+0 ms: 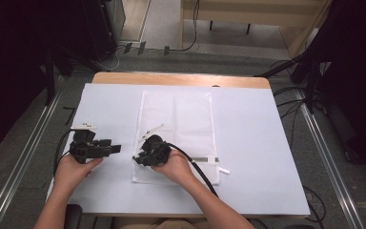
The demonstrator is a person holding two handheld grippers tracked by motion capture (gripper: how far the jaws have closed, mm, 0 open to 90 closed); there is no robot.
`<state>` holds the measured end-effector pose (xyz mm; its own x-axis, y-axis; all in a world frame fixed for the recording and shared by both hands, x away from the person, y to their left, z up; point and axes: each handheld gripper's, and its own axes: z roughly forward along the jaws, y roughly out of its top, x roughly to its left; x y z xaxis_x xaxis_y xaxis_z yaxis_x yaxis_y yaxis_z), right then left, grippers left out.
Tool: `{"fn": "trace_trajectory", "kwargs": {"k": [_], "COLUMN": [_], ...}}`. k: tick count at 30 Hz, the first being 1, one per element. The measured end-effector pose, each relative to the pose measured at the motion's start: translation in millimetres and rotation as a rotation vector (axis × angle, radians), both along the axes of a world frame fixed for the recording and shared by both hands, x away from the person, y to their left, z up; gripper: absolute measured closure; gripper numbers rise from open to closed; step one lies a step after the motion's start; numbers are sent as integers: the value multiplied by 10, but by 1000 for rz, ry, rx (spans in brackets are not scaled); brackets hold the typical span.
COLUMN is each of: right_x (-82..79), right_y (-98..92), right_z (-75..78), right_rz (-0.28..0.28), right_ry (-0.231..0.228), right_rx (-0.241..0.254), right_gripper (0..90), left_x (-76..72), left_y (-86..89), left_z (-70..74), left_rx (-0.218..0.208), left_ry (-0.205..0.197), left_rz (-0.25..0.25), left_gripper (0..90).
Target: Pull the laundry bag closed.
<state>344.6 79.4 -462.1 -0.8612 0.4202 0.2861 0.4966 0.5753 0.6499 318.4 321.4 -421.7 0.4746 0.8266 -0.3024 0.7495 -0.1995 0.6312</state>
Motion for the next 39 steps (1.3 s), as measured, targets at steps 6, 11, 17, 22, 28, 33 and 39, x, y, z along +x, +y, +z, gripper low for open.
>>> {"fn": "trace_trajectory", "kwargs": {"k": [6,11,17,22,28,33,39], "right_x": [4,23,37,26,25,27,26], "right_y": [74,92,100,68,12,-4,-27], "right_z": [-15,-27,-14,56,138,190,228], "right_rz": [-6,-17,-20,-10,-5,-6,-10], "right_ry": [5,10,-2,-23,-39,-49,-49], "right_rx": [1,0,-15,-6,9,16,27], "right_gripper": [784,827,875,878,877,877,877], "left_x": [-1,-5,-9,-29,-68,-94,-109], "left_y": [0,0,-13,-18,-94,-143,-237], "left_z": [0,-2,-17,-28,-57,-80,-110], "left_rx": [0,-2,0,-10,-11,-22,-15], "left_ry": [3,4,6,10,18,33,55], "left_rz": [2,-4,-29,-49,-97,-134,-180], "left_gripper": [416,425,441,454,461,465,465]}}
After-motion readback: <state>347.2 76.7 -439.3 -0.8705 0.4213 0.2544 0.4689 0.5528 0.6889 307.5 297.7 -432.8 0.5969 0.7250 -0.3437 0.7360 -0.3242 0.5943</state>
